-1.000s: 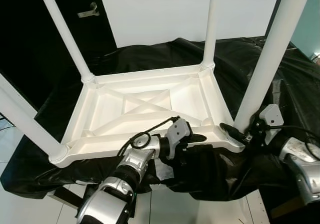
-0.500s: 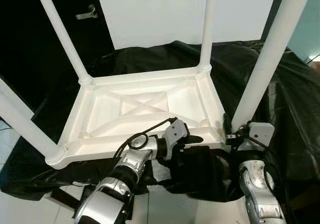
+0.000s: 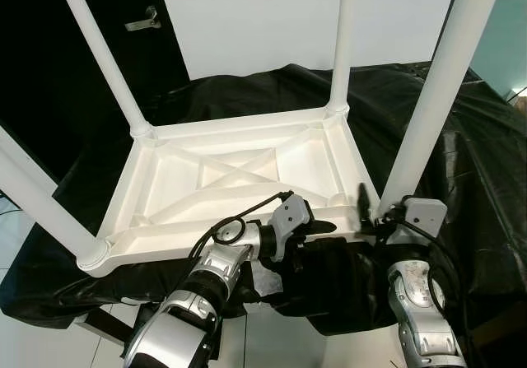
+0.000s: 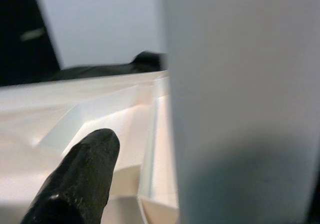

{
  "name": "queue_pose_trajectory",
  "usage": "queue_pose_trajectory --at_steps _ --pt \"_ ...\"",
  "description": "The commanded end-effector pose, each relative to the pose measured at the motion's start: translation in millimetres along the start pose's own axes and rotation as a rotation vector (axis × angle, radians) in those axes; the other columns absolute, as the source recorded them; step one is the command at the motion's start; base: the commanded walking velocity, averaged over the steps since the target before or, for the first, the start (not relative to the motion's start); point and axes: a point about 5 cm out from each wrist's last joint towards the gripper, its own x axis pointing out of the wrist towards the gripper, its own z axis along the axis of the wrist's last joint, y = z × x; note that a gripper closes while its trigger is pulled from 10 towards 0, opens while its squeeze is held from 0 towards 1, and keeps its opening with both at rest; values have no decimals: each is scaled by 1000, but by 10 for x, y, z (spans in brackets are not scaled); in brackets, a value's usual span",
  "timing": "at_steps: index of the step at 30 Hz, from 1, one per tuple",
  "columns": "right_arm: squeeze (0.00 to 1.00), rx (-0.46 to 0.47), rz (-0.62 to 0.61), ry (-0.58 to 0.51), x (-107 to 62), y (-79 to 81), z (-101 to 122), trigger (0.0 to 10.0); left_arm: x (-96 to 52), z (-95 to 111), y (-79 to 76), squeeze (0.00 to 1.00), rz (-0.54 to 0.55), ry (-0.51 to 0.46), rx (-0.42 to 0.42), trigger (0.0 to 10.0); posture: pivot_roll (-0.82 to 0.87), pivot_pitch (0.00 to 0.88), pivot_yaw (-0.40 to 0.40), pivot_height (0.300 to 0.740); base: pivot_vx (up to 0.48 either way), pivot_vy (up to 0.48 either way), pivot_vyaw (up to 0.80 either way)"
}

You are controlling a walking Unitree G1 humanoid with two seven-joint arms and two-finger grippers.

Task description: Building children table

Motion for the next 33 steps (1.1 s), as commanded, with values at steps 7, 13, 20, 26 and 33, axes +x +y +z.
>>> queue_pose_trajectory --at_steps 7,13,20,26,33 --pt "0 -64 266 11 115 -256 133 10000 56 -335 -263 0 -142 130 -108 10000 -175 0 82 740 0 0 0" --pt "0 -81 436 86 66 -289 89 8706 65 -333 -269 0 -143 128 -108 10000 -174 0 80 740 0 0 0" --pt "0 -129 586 125 7 -390 72 0 51 -339 -270 0 -142 129 -107 10000 -164 0 84 740 0 0 0" --pt "0 -140 620 139 16 -470 91 0 41 -342 -268 0 -140 130 -107 10000 -161 0 84 740 0 0 0" --pt "0 -111 617 163 20 -522 68 0 31 -343 -266 0 -140 131 -106 10000 -160 0 85 740 0 0 0"
